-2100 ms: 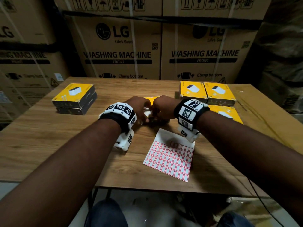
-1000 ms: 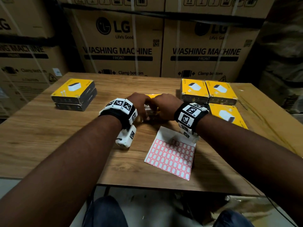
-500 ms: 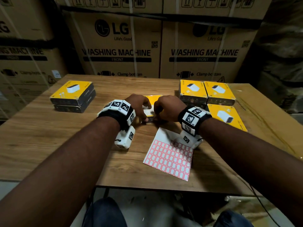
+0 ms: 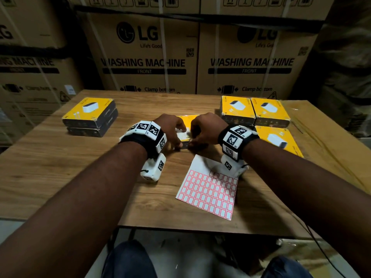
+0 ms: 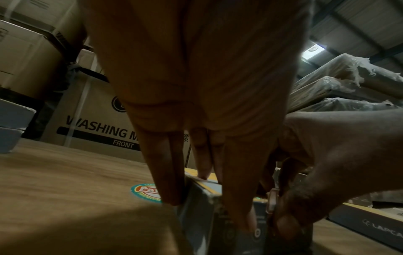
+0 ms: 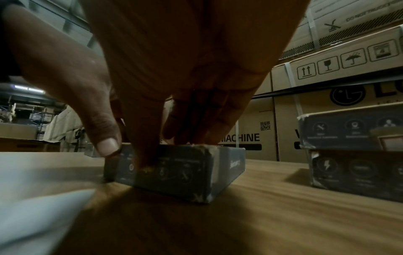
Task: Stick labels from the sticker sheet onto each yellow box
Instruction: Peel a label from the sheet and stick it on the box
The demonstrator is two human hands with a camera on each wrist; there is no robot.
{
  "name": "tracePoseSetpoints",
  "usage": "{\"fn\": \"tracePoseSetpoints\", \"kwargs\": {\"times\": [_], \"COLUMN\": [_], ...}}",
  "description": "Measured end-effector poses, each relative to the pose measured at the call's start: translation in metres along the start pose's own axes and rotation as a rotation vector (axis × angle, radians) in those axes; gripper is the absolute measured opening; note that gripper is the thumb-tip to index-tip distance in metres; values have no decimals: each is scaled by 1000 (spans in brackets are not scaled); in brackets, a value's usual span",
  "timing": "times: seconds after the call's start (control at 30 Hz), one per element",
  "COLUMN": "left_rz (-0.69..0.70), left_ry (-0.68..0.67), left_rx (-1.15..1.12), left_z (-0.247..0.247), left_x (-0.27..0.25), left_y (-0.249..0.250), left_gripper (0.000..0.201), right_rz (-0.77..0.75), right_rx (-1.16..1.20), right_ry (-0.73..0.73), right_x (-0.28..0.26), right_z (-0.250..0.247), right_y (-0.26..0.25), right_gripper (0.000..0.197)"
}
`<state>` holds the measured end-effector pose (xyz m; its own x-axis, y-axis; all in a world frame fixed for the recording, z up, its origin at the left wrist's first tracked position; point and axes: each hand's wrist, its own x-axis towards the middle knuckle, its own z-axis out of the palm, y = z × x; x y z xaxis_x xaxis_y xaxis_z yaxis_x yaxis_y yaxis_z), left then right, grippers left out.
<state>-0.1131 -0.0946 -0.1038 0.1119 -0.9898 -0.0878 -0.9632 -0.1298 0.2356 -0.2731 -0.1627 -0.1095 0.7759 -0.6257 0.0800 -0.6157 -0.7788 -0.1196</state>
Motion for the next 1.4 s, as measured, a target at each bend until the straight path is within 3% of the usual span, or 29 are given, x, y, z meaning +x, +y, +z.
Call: {"fn": "tracePoseSetpoints", "kwargs": {"times": [0.43,0.63,0.87,1.4], "left_rz": [-3,-12,-38,-124], "left_ry": [85,17,33,80], "left_rx": [203,256,161,59], "left_z": [17,8,9,0], "left_x": [0,-1,1,23], "left_y": [26,25,24,19], "left_gripper": [60,61,62,30], "right_rz": [-3,7,6,28], "right_rx": [145,171,190,203], "right_ry": [-53,-51,-38,-89], "right_x": [-5,-3,-1,7], "right_z": [-7,-3,-3,1], "right_y": [12,14,15,20], "right_gripper": [23,20,18,34]}}
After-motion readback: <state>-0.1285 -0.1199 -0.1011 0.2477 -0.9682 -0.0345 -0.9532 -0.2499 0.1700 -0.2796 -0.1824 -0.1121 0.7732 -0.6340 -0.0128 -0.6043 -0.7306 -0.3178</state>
